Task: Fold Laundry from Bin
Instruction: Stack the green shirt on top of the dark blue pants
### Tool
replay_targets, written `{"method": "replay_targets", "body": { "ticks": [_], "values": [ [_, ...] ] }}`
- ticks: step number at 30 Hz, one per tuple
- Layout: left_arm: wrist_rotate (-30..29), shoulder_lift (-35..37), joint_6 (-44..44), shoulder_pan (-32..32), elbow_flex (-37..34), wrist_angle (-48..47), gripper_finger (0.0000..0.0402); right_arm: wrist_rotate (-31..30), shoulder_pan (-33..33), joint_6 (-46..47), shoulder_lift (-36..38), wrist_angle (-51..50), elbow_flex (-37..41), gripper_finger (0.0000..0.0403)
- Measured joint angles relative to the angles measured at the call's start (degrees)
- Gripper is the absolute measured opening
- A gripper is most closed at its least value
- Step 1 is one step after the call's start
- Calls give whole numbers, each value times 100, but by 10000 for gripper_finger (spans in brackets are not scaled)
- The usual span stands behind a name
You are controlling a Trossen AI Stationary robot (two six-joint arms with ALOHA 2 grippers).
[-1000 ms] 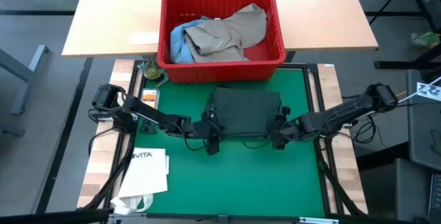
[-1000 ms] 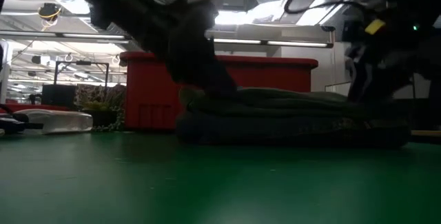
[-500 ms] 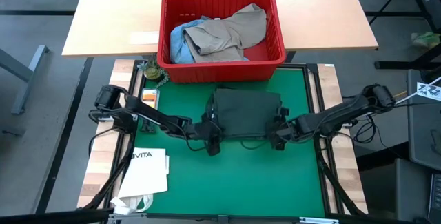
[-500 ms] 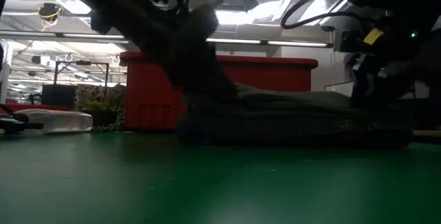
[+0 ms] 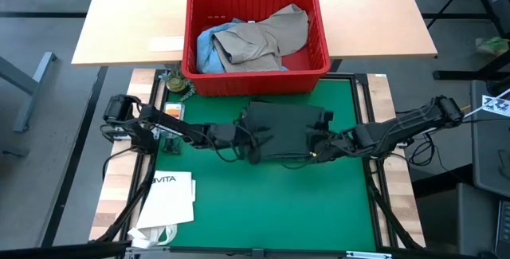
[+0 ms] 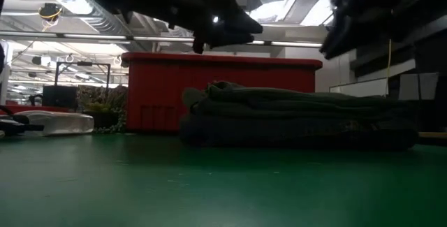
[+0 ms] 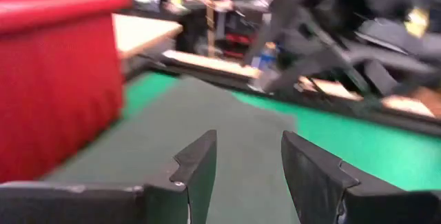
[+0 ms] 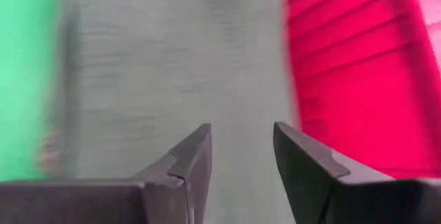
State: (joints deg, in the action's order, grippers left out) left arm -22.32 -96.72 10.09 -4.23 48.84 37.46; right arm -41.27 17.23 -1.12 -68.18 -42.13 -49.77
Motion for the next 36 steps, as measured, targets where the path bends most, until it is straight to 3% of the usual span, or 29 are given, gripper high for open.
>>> {"method": "replay_targets", "body": {
  "ticks": [3, 6, 13, 21, 26, 36],
  "values": [
    [-251, 3, -15, 295, 0, 122, 157, -661, -49, -378, -2, 7, -98, 156],
    [-375, 3, -11, 634, 0, 89, 157, -851, -333, -538, -2, -28, -103, 156],
    [-335, 2, 37, 1170, 1, -320, 157, -400, -1491, -542, -144, -191, -100, 156],
    [-349, 1, 454, 1301, 7, -1879, 157, 38, -2459, -519, -422, 329, 421, 156],
    [-444, 1, 482, 1416, 7, -2498, 157, 365, -2776, -515, -680, 776, 878, 156],
    [-442, 1, 482, 1488, 7, -2617, 157, 642, -2889, -516, -1045, 1226, 1204, 156]
  ]
}}
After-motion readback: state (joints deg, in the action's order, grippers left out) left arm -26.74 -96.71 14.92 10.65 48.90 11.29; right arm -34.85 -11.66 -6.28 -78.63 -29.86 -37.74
